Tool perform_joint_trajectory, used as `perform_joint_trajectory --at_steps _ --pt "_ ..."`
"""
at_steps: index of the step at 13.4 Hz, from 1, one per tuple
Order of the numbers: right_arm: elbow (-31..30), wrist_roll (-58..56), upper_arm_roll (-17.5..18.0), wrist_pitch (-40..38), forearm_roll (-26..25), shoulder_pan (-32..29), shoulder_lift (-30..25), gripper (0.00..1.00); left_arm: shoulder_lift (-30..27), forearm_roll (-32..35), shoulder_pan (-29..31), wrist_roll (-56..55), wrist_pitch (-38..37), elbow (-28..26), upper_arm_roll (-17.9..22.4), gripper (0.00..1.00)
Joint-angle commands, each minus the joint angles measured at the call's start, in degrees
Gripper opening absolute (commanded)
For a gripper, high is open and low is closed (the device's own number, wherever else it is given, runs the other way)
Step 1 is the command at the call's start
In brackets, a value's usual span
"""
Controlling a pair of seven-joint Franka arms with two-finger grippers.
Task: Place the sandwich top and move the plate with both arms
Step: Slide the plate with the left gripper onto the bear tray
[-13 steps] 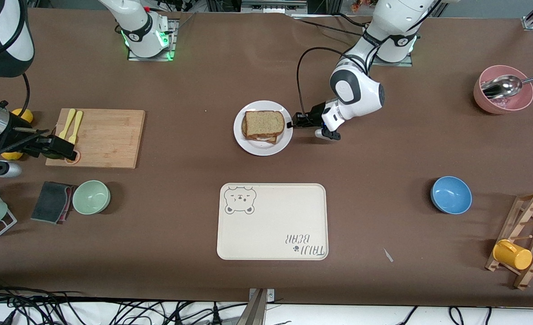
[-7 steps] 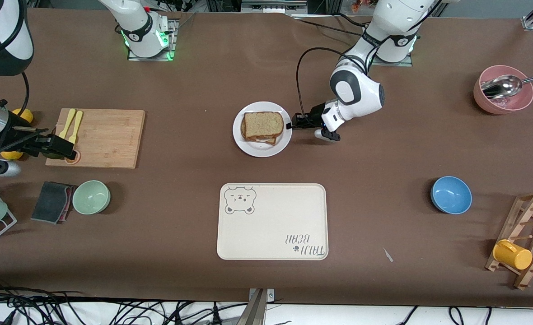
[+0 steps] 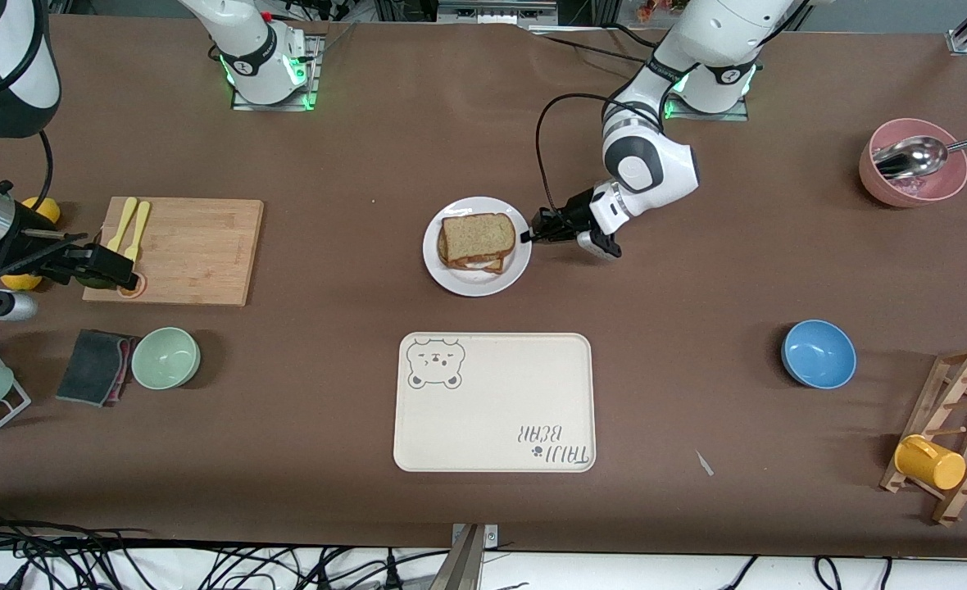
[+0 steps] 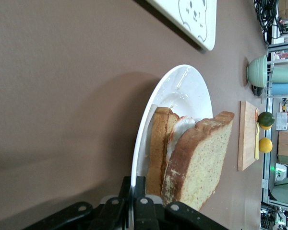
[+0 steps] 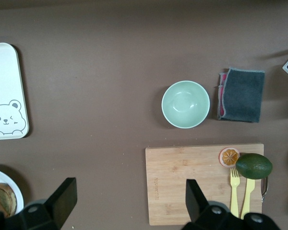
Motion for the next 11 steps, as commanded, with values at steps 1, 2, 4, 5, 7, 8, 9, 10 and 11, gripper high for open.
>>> perform_joint_trajectory --at_steps 1,2,4,5,7,8,9,10,11 --pt "0.0 0.5 0.2 -0.2 -0.7 0.1 -0.7 1.0 0.1 -1.9 1.8 2.6 0.2 1.5 -0.3 0.0" --pt "0.0 0.5 0.2 -0.3 -0.7 0.1 -0.7 1.0 0.0 -1.6 2.0 2.6 0.2 1.8 -0.3 0.0" --pt "0.0 0.5 0.2 -0.3 -0.7 0.1 -0.7 1.0 -0.2 -1.5 2.7 2.4 0.2 2.5 -0.2 0.0" --pt "0.0 0.5 0.2 -0.2 -0.7 0.1 -0.7 1.0 -0.2 -1.5 3.2 2.4 0.2 3.0 -0.3 0.0" --pt "0.0 0.5 0.2 -0.2 -0.7 0.1 -0.7 1.0 -0.2 -1.5 3.6 1.4 0.2 4.3 -0.3 0.0" --pt "0.0 0.5 0.2 -0.2 -0.8 0.1 -0.7 1.0 -0.2 -1.5 4.0 1.0 0.1 4.7 -0.2 0.0" --pt "0.0 0.5 0.2 -0.2 -0.7 0.1 -0.6 1.0 -0.1 -1.5 4.0 1.1 0.2 4.8 -0.3 0.0" --pt "0.0 0.5 0.2 -0.2 -0.8 0.1 -0.6 1.0 0.1 -1.5 4.0 1.1 0.1 4.8 -0.2 0.0" --pt "0.0 0.5 0.2 -0.1 -0.8 0.1 -0.5 1.0 0.1 -1.5 4.1 1.0 0.1 4.8 -0.3 0.0"
